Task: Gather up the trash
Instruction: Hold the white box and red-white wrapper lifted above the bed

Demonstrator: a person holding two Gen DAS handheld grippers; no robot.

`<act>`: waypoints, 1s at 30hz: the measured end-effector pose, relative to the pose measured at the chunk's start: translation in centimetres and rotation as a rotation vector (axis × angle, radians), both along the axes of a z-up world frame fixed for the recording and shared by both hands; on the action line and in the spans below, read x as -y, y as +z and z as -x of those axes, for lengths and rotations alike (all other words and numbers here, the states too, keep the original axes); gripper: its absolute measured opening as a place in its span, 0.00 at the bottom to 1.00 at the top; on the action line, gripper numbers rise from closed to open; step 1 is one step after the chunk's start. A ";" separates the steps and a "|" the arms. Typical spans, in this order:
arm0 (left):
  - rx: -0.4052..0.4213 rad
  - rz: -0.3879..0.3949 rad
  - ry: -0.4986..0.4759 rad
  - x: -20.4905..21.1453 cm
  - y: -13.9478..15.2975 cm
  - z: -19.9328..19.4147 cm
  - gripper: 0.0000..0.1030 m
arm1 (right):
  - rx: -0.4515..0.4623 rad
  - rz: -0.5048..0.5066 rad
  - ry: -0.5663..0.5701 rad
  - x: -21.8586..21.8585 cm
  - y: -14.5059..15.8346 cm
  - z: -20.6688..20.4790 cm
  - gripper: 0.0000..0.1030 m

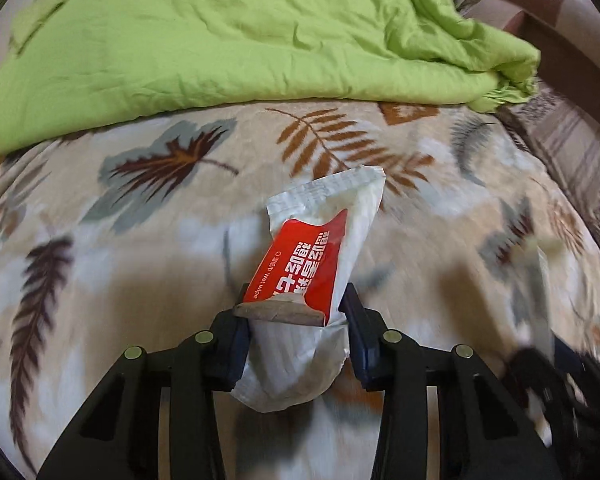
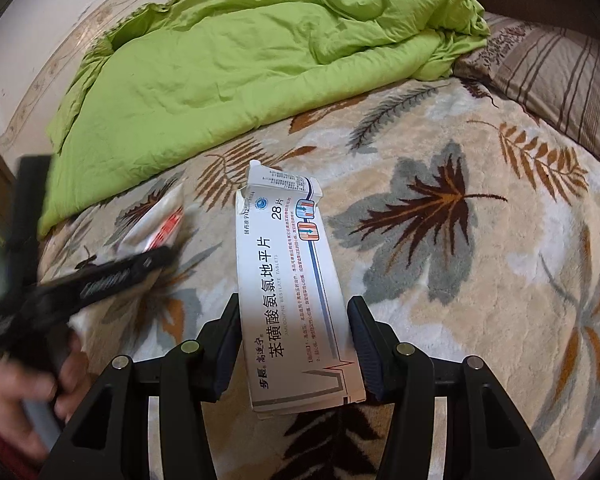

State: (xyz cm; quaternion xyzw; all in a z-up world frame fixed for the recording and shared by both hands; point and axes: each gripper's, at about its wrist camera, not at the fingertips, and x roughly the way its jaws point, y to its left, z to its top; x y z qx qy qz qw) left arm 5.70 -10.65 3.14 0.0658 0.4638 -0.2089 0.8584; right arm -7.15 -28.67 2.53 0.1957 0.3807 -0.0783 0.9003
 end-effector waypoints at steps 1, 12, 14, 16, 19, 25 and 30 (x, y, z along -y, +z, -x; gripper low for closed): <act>0.016 -0.005 -0.005 -0.7 0.4 1.8 0.39 | 0.000 0.001 0.005 -0.2 0.1 0.2 0.55; 0.152 -0.044 0.093 -7.0 2.3 14.6 0.39 | 0.016 0.041 0.104 -5.3 0.9 5.6 0.55; 0.164 -0.040 0.116 -7.8 2.1 16.3 0.39 | 0.020 0.057 0.122 -6.3 0.9 6.9 0.55; 0.176 -0.074 0.124 -7.9 1.5 17.4 0.39 | 0.026 0.074 0.137 -7.2 1.0 8.3 0.55; 0.206 -0.108 0.149 -8.0 0.9 18.4 0.39 | 0.026 0.090 0.148 -7.9 1.0 9.3 0.55; 0.277 -0.136 0.160 -7.7 0.6 19.0 0.40 | 0.029 0.130 0.125 -7.9 1.0 10.0 0.55; 0.277 -0.134 0.160 -7.6 0.4 18.8 0.40 | 0.028 0.144 0.110 -7.6 1.0 9.9 0.55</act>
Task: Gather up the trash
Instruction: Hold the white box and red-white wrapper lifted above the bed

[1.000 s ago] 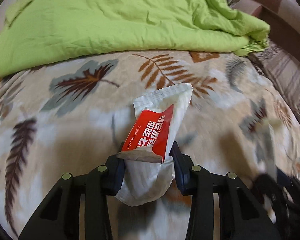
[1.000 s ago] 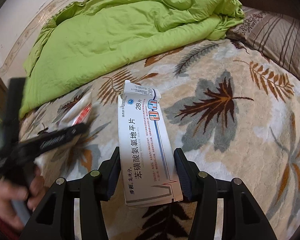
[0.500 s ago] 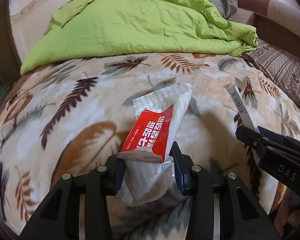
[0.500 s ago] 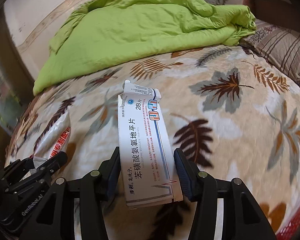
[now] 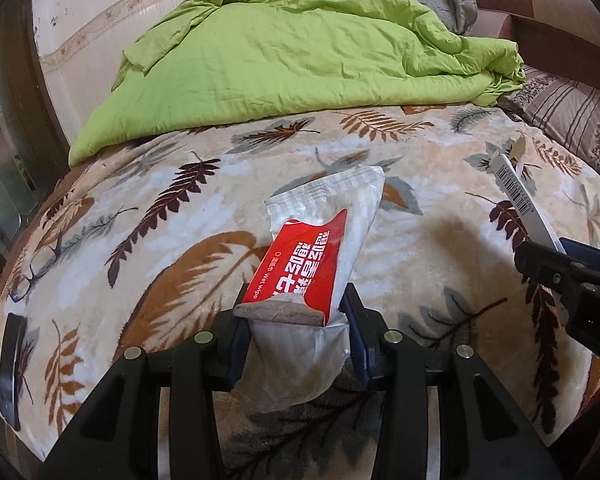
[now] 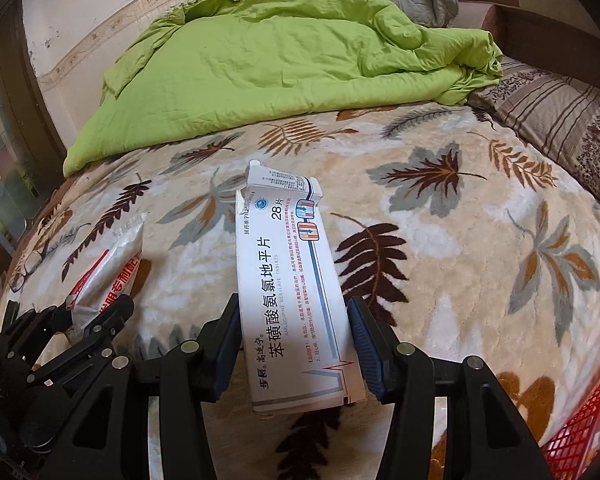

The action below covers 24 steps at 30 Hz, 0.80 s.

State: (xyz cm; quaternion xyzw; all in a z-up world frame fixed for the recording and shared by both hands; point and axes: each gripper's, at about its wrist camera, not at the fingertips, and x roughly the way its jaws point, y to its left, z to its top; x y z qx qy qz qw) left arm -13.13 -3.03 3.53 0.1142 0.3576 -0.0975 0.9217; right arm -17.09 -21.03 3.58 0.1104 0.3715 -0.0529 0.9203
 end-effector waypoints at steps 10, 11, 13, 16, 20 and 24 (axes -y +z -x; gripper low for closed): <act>-0.003 0.019 -0.002 -0.1 -0.1 -0.6 0.40 | -0.001 0.007 0.012 -0.3 -0.2 -0.5 0.55; -0.001 0.019 -0.004 0.0 -0.1 -0.6 0.40 | -0.001 0.004 0.012 -0.3 -0.2 -0.5 0.55; 0.004 0.023 -0.008 0.0 0.0 -0.7 0.40 | -0.001 0.000 0.011 -0.2 -0.2 -0.6 0.55; 0.014 0.026 -0.014 0.2 0.1 -0.7 0.40 | -0.001 -0.003 0.009 -0.1 -0.2 -0.7 0.55; 0.021 0.029 -0.021 0.2 0.2 -0.6 0.40 | 0.000 -0.006 0.010 -0.1 -0.2 -0.7 0.55; 0.023 0.034 -0.026 0.2 0.3 -0.6 0.40 | 0.000 -0.003 0.014 -0.2 -0.3 -0.8 0.55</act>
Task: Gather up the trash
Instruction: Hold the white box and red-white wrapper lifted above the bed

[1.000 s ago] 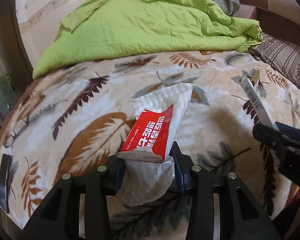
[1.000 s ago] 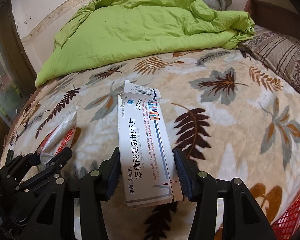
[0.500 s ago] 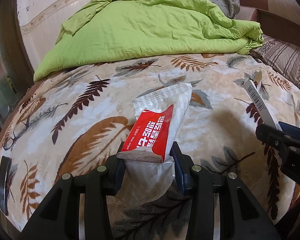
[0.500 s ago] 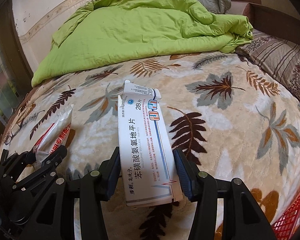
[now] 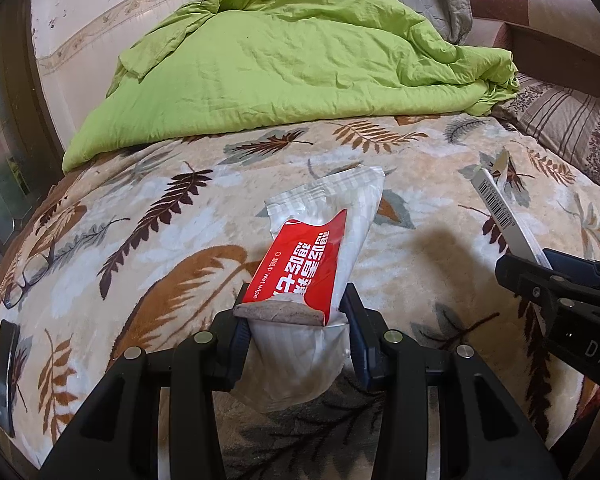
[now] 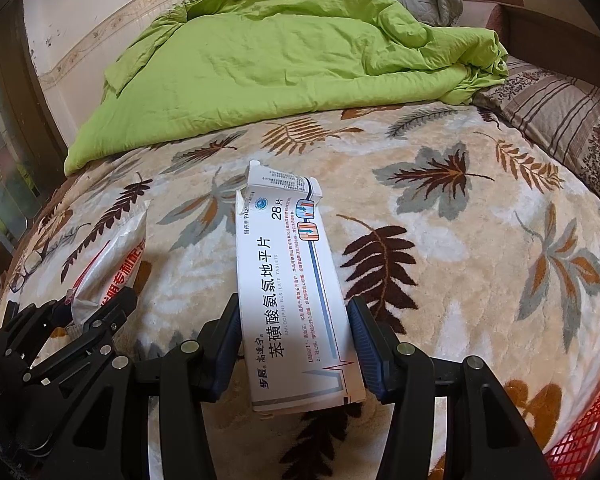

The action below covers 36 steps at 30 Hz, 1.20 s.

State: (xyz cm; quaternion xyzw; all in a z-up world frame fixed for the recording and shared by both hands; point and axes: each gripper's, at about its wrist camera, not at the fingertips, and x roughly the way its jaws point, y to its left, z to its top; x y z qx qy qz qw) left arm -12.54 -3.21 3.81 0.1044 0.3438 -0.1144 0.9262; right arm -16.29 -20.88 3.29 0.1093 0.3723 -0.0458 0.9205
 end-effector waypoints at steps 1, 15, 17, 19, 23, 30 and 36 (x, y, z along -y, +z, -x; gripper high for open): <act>0.001 0.001 -0.001 0.0 0.0 0.0 0.40 | 0.001 0.001 0.000 0.0 0.0 0.0 0.55; 0.003 0.008 -0.008 0.2 0.2 0.2 0.40 | 0.003 0.000 0.001 0.0 0.0 0.0 0.55; 0.003 0.009 -0.009 0.2 0.2 0.2 0.40 | 0.004 0.001 0.000 -0.1 0.1 0.0 0.55; 0.007 0.010 -0.013 0.3 0.3 0.3 0.40 | 0.007 -0.001 -0.001 -0.1 0.2 0.1 0.55; 0.012 0.008 -0.021 0.6 0.4 0.5 0.40 | 0.012 -0.008 -0.009 0.0 0.3 0.1 0.55; 0.017 0.014 -0.029 0.5 0.5 0.6 0.40 | 0.027 -0.027 -0.029 0.3 0.6 0.3 0.55; 0.025 0.016 -0.043 0.5 0.6 0.8 0.40 | 0.044 -0.025 -0.035 0.1 1.2 1.0 0.55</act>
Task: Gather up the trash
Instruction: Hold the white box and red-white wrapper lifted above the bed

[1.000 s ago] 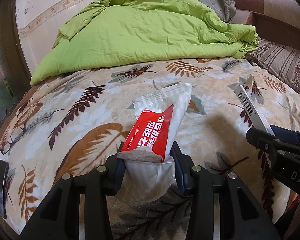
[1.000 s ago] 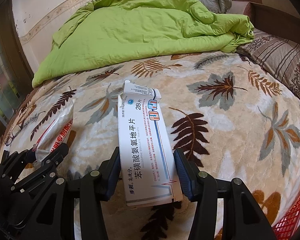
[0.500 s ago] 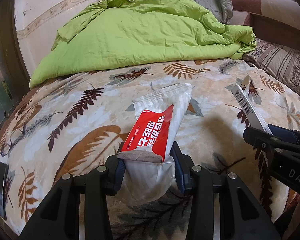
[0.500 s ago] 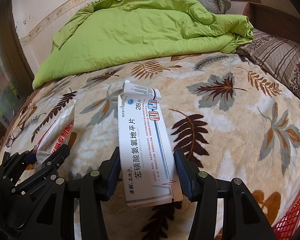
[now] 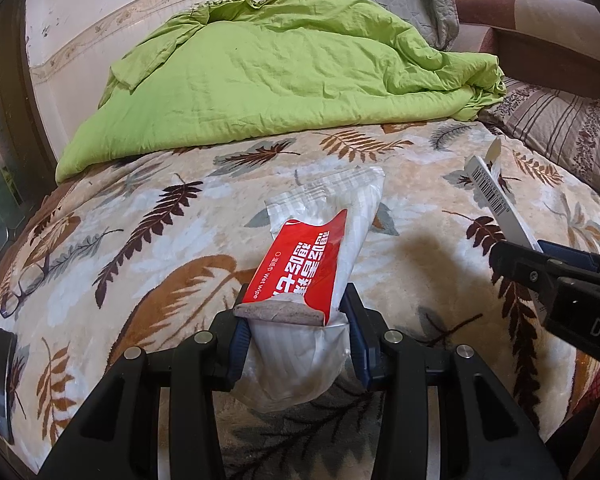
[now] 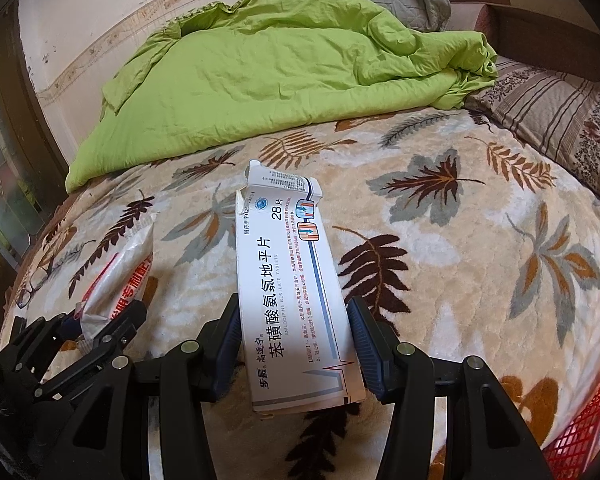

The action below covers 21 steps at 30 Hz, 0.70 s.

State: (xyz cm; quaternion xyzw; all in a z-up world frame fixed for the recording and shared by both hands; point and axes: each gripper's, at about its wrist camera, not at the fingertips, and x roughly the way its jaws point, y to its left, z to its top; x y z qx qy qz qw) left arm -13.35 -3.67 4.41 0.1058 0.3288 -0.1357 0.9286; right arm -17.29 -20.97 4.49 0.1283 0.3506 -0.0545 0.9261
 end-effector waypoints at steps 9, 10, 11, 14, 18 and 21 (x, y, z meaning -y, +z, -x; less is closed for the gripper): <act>0.004 0.005 -0.036 0.3 0.0 0.4 0.40 | 0.018 -0.001 -0.039 1.0 0.8 1.5 0.55; 0.003 0.006 -0.038 0.3 0.0 0.5 0.40 | 0.020 0.003 -0.041 1.0 0.9 1.7 0.55; 0.002 0.008 -0.040 0.3 0.1 0.5 0.40 | 0.022 0.010 -0.041 0.9 1.1 1.9 0.55; 0.003 0.012 -0.045 0.4 0.1 0.6 0.40 | 0.027 0.017 -0.035 0.7 1.3 2.4 0.55; 0.001 0.015 -0.052 0.4 0.1 0.6 0.40 | 0.032 0.017 -0.022 0.4 1.6 3.1 0.55; -0.001 0.017 -0.054 0.4 0.1 0.7 0.40 | 0.031 0.012 -0.022 0.4 1.7 3.4 0.55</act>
